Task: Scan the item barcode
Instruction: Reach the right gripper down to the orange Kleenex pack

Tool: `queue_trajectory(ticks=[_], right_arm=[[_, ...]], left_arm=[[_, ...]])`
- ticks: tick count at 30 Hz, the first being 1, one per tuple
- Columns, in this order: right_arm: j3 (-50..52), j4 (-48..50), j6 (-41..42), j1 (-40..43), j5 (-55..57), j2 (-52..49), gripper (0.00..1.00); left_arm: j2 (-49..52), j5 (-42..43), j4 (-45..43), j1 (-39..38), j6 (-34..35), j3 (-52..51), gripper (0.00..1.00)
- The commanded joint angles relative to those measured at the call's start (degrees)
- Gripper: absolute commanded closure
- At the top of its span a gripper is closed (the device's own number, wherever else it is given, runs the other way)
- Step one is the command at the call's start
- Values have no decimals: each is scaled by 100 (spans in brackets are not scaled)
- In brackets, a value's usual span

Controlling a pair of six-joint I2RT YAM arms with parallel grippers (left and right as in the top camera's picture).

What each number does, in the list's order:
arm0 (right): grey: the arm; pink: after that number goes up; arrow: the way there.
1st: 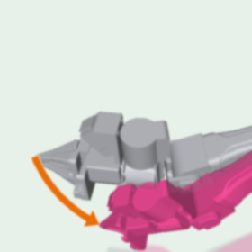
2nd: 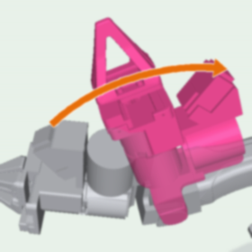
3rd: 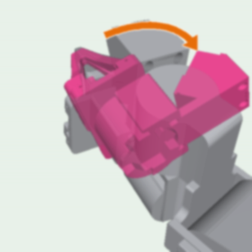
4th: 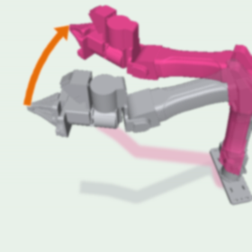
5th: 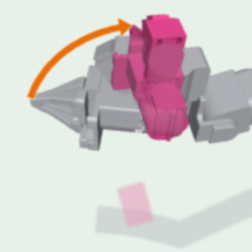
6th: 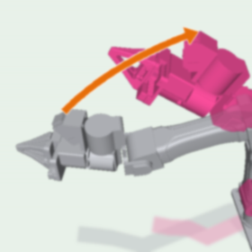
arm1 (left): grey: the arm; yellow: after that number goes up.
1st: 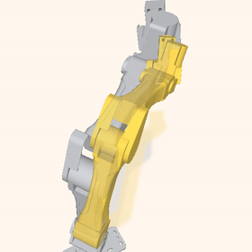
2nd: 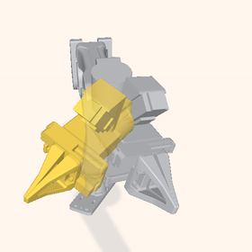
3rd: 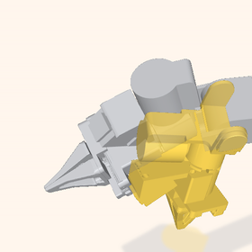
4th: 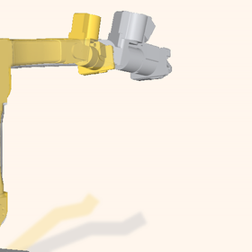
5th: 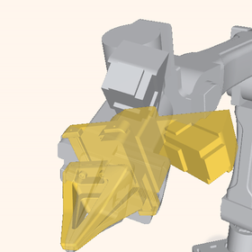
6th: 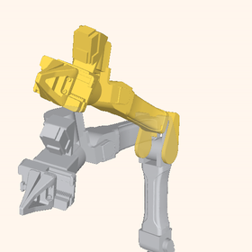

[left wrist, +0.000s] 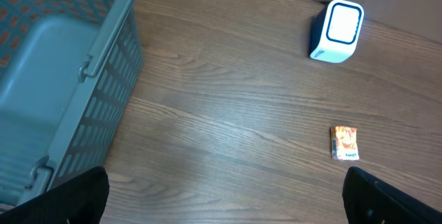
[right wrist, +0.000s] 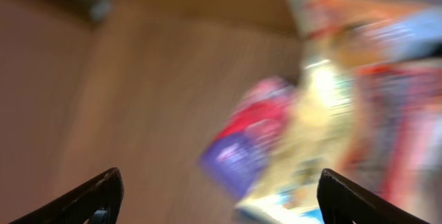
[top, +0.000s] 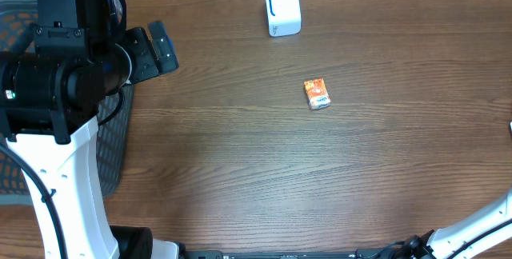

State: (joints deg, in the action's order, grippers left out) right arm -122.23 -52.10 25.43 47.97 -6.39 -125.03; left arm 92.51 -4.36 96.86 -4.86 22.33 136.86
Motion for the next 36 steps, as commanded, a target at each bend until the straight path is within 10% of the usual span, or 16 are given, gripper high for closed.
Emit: queue_trajectory(ticks=[1,9,24,36], right_arm=[[-4,74,-372,-203,-2822,-35,9],[-2,-1025,-1714,-1526,-4981,-35,8],[970,-2437,-2291,-5718,-254,-59,4],[1552,-2026,-2000,-6177,-452,-103,20]], left_arm=[[7,-55,-7,7,-50,13,0],[7,-55,-7,7,-48,13,0],[7,-55,-7,7,-48,13,0],[7,-52,-7,7,-50,13,0]])
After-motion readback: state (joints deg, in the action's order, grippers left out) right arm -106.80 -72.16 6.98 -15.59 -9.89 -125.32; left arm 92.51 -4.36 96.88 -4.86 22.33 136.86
